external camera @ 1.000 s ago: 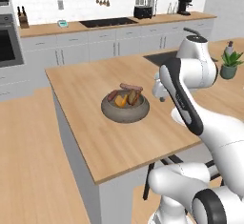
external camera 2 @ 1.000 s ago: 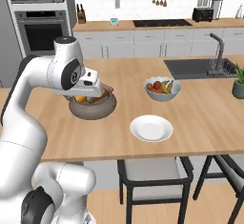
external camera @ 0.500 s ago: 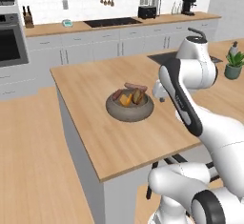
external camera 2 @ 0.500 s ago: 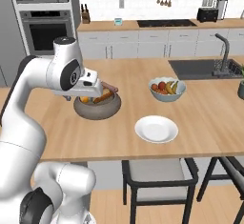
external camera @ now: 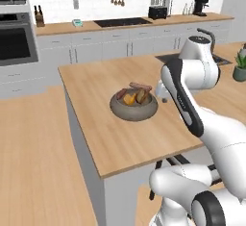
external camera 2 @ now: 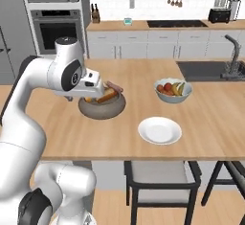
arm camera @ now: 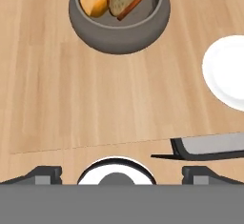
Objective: Place one bun and one sausage from the bowl on each plate.
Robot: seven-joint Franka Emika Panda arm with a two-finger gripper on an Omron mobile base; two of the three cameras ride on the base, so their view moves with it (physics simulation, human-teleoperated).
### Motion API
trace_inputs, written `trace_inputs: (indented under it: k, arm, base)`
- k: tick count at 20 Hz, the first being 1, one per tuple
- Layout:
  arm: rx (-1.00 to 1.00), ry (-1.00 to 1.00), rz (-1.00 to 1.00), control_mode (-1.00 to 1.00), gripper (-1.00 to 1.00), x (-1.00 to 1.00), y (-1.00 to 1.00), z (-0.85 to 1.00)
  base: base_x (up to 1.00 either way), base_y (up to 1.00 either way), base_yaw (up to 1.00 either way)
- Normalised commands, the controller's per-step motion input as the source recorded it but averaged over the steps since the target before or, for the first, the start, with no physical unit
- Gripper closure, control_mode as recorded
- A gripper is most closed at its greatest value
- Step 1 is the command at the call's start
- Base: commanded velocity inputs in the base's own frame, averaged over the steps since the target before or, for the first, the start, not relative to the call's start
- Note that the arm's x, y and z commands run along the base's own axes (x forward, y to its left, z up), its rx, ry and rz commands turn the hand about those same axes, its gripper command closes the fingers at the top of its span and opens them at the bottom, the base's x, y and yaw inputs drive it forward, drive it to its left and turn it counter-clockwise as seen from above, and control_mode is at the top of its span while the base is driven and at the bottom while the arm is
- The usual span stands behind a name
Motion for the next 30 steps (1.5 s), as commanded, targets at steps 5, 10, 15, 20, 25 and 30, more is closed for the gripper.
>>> trace_inputs:
  k: [5,10,15,20,25,30]
  arm:
    - [0.00,0.00,0.00,1.00,-1.00,0.00,0.00,0.00]
    - [0.00,0.00,0.00,1.00,-1.00,0.00,0.00,0.00]
    - [0.00,0.00,0.00,1.00,-1.00,0.00,0.00,0.00]
    - [0.00,0.00,0.00,1.00,-1.00,0.00,0.00,0.00]
    - [0.00,0.00,0.00,1.00,-1.00,0.00,0.00,0.00]
    - [0.02,0.06,-0.16,-1.00,-1.00,0.39,-0.40,-0.01]
  base:
    - [0.59,-0.48,0.48]
    - [0.96,-0.22,0.25]
    - [0.71,-0.16,0.25]
    - [0.65,0.57,0.03]
    - [1.00,-0.67,-0.02]
    - [0.59,-0.60,-0.15]
